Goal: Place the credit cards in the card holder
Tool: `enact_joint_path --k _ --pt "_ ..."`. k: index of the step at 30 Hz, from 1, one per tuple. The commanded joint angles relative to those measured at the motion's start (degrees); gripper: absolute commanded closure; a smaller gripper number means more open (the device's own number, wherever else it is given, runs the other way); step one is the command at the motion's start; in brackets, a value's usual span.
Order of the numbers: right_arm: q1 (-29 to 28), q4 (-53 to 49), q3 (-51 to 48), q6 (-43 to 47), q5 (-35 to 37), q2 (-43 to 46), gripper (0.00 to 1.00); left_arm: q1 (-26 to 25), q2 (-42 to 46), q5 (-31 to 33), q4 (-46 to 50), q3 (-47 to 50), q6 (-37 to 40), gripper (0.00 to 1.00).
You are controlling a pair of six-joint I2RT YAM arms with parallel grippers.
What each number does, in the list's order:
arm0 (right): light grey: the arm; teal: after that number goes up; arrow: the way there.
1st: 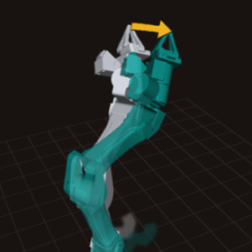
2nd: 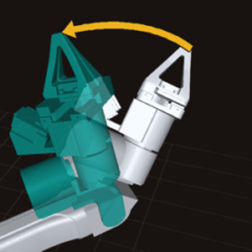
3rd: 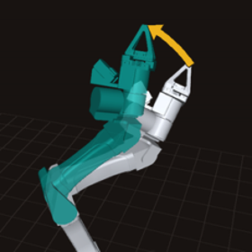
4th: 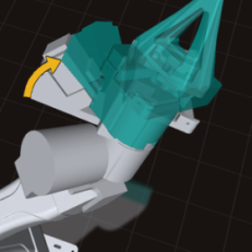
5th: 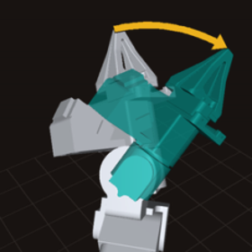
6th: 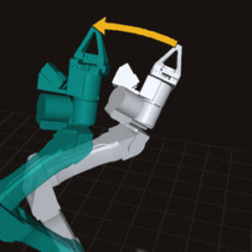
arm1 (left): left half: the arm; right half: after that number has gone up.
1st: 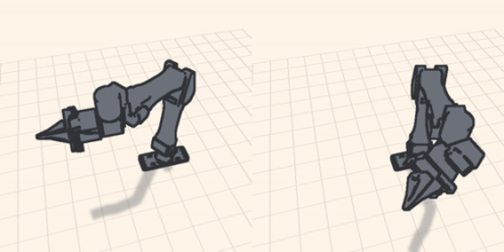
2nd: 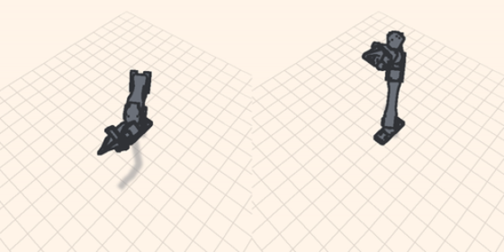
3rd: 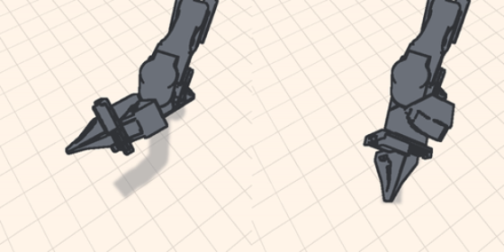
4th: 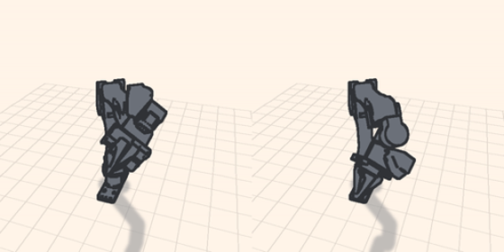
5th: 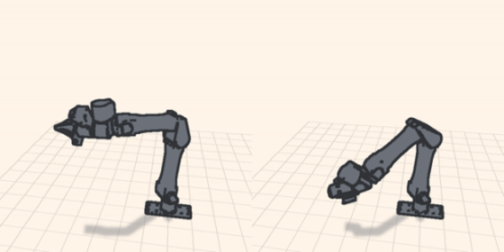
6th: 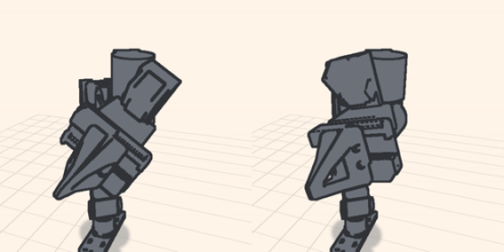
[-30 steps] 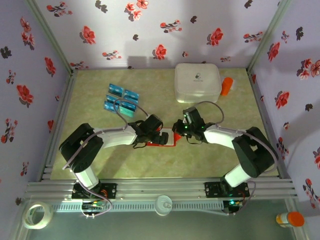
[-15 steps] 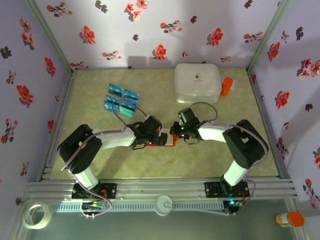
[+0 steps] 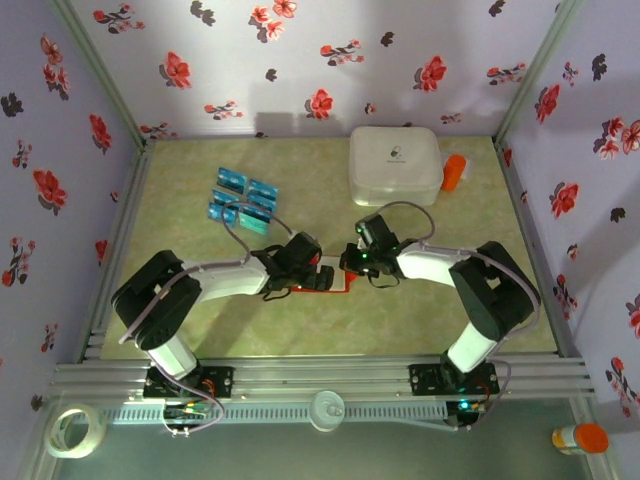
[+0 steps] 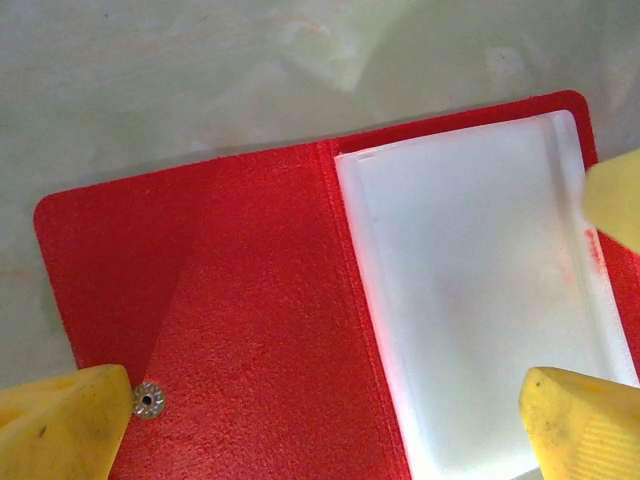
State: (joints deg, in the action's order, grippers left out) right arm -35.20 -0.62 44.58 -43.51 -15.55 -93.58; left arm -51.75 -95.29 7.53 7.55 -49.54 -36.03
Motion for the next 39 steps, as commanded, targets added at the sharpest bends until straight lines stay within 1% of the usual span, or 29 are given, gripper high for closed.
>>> enact_joint_path --k 1,6,13,26,39 --pt "0.04 -4.41 2.15 2.27 2.61 3.87 1.00 0.07 2.72 1.42 2.50 -0.18 -1.29 0.00" --pt "0.04 -5.35 4.47 2.70 0.99 3.64 1.00 0.24 4.22 1.35 3.26 -1.16 -0.82 0.00" --pt "-1.07 -4.45 6.65 2.54 -0.44 -0.43 1.00 0.25 3.06 1.17 2.91 -0.97 -0.36 0.00" --pt "-1.79 -2.09 6.60 1.77 -1.47 -6.15 1.00 0.33 2.65 1.17 -0.21 2.46 -0.44 0.00" --pt "-1.97 -1.48 5.89 1.33 -1.58 -7.15 1.00 0.27 2.12 1.17 -1.81 3.40 -0.68 0.00"
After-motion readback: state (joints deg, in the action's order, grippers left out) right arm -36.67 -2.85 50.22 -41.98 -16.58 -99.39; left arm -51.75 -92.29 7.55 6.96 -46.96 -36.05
